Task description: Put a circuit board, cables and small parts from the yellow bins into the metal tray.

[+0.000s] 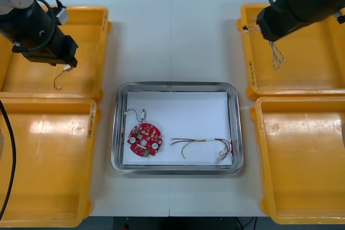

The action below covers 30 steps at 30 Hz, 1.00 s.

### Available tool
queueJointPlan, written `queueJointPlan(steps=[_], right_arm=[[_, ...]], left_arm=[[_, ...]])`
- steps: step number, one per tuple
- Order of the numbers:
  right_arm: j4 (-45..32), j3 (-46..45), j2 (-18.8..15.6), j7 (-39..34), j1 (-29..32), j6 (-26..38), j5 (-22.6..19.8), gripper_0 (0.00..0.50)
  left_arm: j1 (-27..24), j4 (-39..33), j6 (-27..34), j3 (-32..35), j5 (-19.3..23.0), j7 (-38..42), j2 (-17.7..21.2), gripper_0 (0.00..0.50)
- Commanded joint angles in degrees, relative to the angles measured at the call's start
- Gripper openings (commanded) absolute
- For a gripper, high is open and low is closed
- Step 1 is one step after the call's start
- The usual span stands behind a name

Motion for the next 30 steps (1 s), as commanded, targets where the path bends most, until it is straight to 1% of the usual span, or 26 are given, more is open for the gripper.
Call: queueJointPlan(steps=[1, 6, 11, 13, 16, 18, 24, 26, 30], right_arm=[[-5.89, 6.04, -0.09, 2.46, 0.20, 0.24, -2.46, 0.000], [-13.18, 12.19, -0.09, 3.16, 3.28, 0.24, -2.90, 0.000], [-16.79, 16.15, -0.09, 4.66, 6.09, 0.24, -3.52, 0.000], [-16.96, 17.73, -0.09, 5.36, 6.36, 0.24, -3.69, 0.000], [-16.96, 20.54, 0.08, 10.19, 6.62, 0.24, -3.08, 0.000], [-16.79, 22.12, 0.96, 13.71, 7.15, 0.24, -1.93, 0.000], [-15.64, 25.55, 3.42, 18.98, 7.59, 0.24, 1.93, 0.000], [-14.50, 26.43, 4.39, 20.56, 7.59, -1.39, 2.72, 0.000], [-11.60, 26.69, 6.06, 23.47, 7.59, -4.73, 2.90, 0.000]], left_arm=[[-3.30, 2.63, -4.42, 1.78, -1.33, -5.31, 2.32, 0.500], [-3.30, 6.67, -9.52, 1.87, -1.77, -7.68, 2.32, 0.500], [-3.30, 9.57, -13.56, 1.61, -1.94, -8.83, 2.32, 0.500], [-3.30, 11.07, -15.14, 1.08, -1.94, -9.35, 2.32, 0.500], [-3.30, 12.74, -17.34, 0.38, -2.03, -9.88, 2.23, 0.500], [-3.30, 13.70, -18.75, -0.06, -2.12, -10.41, 2.23, 0.500], [-3.30, 16.78, -22.44, -1.73, -2.38, -11.37, 2.15, 0.500], [-3.30, 17.48, -23.93, -2.35, -2.47, -11.64, 2.15, 0.500], [-3.30, 18.80, -25.34, -2.79, -2.65, -12.16, 1.97, 0.500]])
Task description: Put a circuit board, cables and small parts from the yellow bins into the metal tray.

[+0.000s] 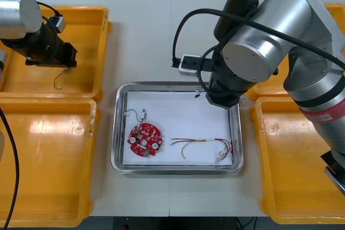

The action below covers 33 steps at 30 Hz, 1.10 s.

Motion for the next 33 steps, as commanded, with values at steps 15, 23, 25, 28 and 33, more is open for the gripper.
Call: queueJointPlan(steps=[15, 23, 25, 28, 33], right_arm=[[8.99, 5.16, 5.23, 8.10, 0.61, -11.25, 4.38, 0.000], [9.69, 6.74, 4.26, 8.19, 3.60, -17.23, 5.87, 0.000], [9.87, 6.92, 4.00, 8.19, 4.30, -18.37, 5.87, 0.000], [9.87, 7.45, 3.65, 8.19, 4.74, -18.98, 6.05, 0.000], [9.96, 7.97, 3.47, 7.93, 5.71, -20.04, 6.57, 0.000]], left_arm=[[-2.99, 4.91, -6.38, -3.52, -0.48, -7.00, 1.79, 0.500], [-2.99, 5.44, -7.34, -4.22, -0.48, -7.18, 1.79, 0.500], [-2.99, 5.44, -7.34, -4.22, -0.48, -7.26, 1.79, 0.500], [-2.99, 5.44, -7.26, -4.22, -0.31, -7.44, 1.79, 0.124], [-2.99, 5.44, -7.26, -4.22, -0.22, -7.79, 1.79, 0.000]])
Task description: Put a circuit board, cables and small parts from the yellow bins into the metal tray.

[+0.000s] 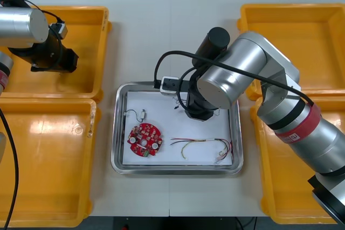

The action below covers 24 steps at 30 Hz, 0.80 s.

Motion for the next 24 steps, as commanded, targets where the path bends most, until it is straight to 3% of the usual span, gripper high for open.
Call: queueJointPlan(steps=[1, 11, 23, 24], right_arm=[[-0.38, 1.21, -1.07, 0.98, 1.32, -2.20, 0.92, 0.000], [-0.47, 1.65, -2.30, 0.98, 1.85, -4.23, 1.19, 0.000], [-0.38, 1.74, -3.44, 0.72, 2.73, -5.90, 1.01, 0.000], [-0.47, 1.74, -3.44, 0.63, 2.73, -5.90, 1.01, 0.030]], left_arm=[[-2.80, -0.07, -0.62, -1.39, 0.29, -7.66, 1.79, 0.000], [-2.80, -0.86, 1.58, -0.07, 0.47, -8.18, 1.96, 0.000], [-2.72, -9.30, 14.32, 4.85, -1.73, -8.27, 2.58, 0.000], [-2.72, -9.91, 15.47, 5.12, -1.90, -8.27, 2.58, 0.000]])
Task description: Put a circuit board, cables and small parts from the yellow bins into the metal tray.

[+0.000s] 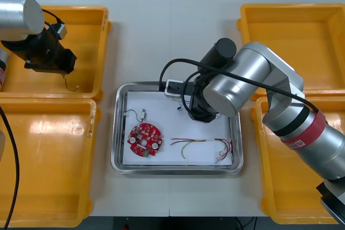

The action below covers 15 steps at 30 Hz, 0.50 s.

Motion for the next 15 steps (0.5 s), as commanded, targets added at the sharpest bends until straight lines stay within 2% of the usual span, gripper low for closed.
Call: queueJointPlan(steps=[1, 2, 4, 6, 7, 8, 15], right_arm=[[-0.63, 0.78, -1.35, 0.63, 0.37, -0.58, 0.33, 0.062], [-0.63, 0.69, -1.35, 0.63, 0.29, -0.58, 0.41, 0.143], [-0.63, 0.78, -1.35, 0.54, 0.37, -0.58, 0.50, 0.217], [-0.63, 0.69, -1.35, 0.45, 0.29, -0.58, 0.50, 0.398], [-0.54, 0.78, -1.35, 0.37, 0.29, -0.58, 0.59, 0.468], [-0.63, 0.78, -1.35, 0.28, 0.29, -0.58, 0.59, 0.500], [-0.63, -0.02, -1.35, -0.51, 0.02, -0.58, 0.33, 0.500]], left_arm=[[-2.52, -5.35, 5.07, 3.05, -1.71, -7.93, 2.48, 0.000], [-2.08, -7.02, 6.74, 3.76, -2.15, -7.84, 2.48, 0.000], [-1.11, -9.75, 8.59, 4.37, -2.50, -7.58, 2.57, 0.000], [0.38, -13.00, 10.26, 4.63, -3.12, -7.23, 2.48, 0.000], [1.17, -14.85, 11.31, 4.63, -4.00, -7.05, 2.48, 0.000], [1.70, -15.81, 12.19, 4.63, -4.61, -6.96, 2.48, 0.000], [5.04, -25.22, 18.43, 4.72, -5.84, -5.47, 1.87, 0.000]])
